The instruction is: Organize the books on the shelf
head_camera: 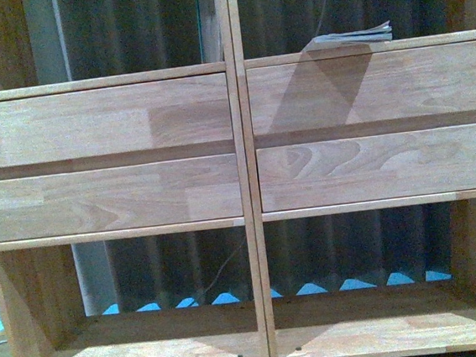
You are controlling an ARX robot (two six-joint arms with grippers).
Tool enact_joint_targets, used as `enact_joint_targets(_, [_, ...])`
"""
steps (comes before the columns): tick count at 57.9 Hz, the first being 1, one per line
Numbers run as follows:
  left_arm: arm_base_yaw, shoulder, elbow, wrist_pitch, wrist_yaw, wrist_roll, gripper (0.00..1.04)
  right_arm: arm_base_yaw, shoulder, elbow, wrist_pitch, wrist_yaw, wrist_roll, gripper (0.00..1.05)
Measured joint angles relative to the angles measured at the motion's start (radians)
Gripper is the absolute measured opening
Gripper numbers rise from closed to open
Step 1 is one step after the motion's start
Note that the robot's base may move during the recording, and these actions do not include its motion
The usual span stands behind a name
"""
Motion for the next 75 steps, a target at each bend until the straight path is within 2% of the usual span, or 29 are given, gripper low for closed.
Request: enact_joint_targets(75, [0.000, 0.000, 0.000, 0.000, 0.000, 0.000, 0.97, 0.000, 0.000, 0.000, 0.000, 0.000, 0.000, 0.98])
